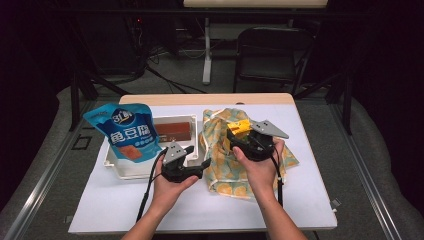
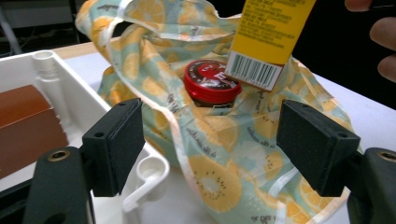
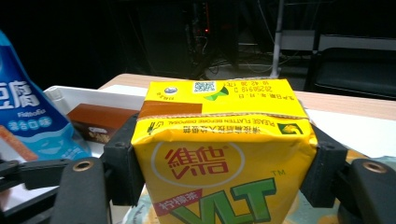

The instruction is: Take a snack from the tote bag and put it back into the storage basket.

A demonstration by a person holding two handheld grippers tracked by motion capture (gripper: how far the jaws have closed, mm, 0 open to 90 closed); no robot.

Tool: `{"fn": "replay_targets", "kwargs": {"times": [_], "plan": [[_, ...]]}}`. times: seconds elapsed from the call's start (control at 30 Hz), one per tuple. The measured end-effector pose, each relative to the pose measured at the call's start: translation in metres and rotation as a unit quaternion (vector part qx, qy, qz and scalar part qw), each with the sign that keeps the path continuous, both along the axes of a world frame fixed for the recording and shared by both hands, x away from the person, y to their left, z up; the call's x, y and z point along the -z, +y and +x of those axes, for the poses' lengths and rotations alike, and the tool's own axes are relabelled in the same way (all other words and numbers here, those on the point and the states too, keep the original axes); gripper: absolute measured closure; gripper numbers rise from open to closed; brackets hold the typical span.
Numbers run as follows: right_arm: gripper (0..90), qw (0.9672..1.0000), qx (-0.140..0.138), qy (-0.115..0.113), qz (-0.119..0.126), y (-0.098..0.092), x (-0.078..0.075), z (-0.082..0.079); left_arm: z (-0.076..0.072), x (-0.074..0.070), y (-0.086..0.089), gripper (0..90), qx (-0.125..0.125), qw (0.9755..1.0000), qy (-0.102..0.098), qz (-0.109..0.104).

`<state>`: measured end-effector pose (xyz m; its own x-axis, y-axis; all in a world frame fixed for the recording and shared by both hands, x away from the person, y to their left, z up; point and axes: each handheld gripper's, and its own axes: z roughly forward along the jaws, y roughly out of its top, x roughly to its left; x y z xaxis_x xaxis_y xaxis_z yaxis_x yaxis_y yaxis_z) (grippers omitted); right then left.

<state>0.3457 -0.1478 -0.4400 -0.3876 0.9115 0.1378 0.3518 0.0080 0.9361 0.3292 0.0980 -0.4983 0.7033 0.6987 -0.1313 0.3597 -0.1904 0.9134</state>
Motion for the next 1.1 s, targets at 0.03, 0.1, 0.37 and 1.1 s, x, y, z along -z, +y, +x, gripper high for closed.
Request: {"fn": "replay_targets", "kwargs": {"times": [0.03,0.1,0.37,1.1], "plan": [[29.6,1.0,-0.003,0.001,-0.001,0.001,0.0,-0.001,0.001,0.0,-0.002,23.6,0.005,1.0,0.0,0.001],[29.6,1.0,-0.008,-0.001,-0.001,0.003,0.0,-0.002,0.001,-0.001,-0.006,23.5,0.013,0.9999,0.001,0.002],[29.6,0.9997,-0.025,-0.003,-0.001,0.013,-0.001,-0.007,0.004,-0.003,-0.018,23.4,0.014,0.9999,-0.003,0.0],[29.6,0.9973,-0.073,0.002,-0.004,0.035,-0.001,-0.02,0.009,-0.014,-0.03,33.0,0.048,0.9987,-0.012,-0.015]]}}
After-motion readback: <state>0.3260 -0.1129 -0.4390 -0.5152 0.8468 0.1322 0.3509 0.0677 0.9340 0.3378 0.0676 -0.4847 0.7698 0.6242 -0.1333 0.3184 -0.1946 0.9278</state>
